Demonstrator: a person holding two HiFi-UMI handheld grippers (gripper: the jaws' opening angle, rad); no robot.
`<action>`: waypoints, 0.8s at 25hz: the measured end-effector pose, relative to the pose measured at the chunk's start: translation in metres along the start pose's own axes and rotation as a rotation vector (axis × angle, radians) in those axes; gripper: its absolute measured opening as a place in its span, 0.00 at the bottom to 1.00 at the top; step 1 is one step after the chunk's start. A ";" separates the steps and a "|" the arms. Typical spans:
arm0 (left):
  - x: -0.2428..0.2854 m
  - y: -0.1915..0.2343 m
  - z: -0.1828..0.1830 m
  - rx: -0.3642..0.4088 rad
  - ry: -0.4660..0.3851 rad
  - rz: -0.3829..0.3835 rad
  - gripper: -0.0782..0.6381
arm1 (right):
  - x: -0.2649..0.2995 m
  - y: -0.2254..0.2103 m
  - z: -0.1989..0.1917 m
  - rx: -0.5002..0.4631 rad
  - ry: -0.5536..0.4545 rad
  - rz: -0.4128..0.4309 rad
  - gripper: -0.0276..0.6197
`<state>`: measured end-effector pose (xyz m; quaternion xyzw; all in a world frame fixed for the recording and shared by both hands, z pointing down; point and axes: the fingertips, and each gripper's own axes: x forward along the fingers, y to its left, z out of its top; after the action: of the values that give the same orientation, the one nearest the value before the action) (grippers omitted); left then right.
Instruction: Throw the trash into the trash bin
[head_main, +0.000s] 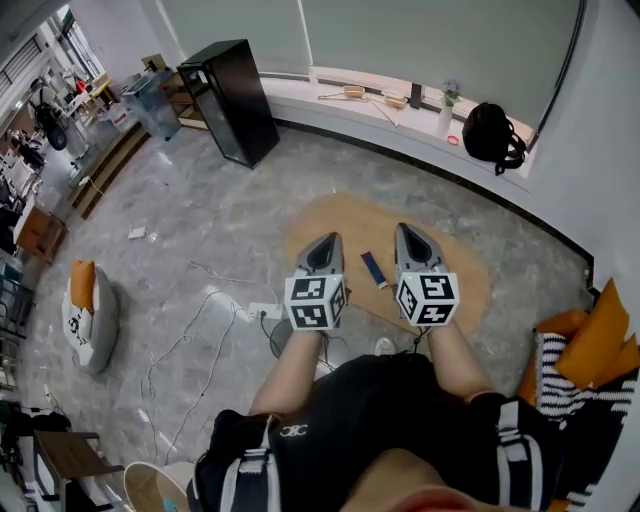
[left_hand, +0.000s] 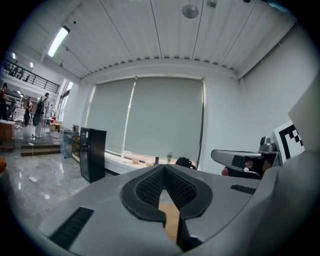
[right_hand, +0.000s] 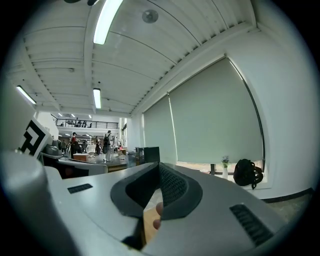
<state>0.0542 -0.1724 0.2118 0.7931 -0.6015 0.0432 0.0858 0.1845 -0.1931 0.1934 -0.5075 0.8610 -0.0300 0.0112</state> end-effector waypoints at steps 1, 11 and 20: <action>0.013 0.002 0.003 -0.003 0.001 0.006 0.13 | 0.011 -0.008 0.001 0.000 0.004 0.006 0.05; 0.111 0.024 0.009 -0.043 0.034 0.067 0.13 | 0.107 -0.069 -0.008 -0.014 0.066 0.054 0.05; 0.139 0.056 0.003 -0.057 0.081 0.053 0.13 | 0.151 -0.059 -0.023 -0.029 0.104 0.058 0.05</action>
<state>0.0386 -0.3193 0.2372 0.7716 -0.6194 0.0607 0.1313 0.1615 -0.3528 0.2215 -0.4801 0.8752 -0.0433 -0.0401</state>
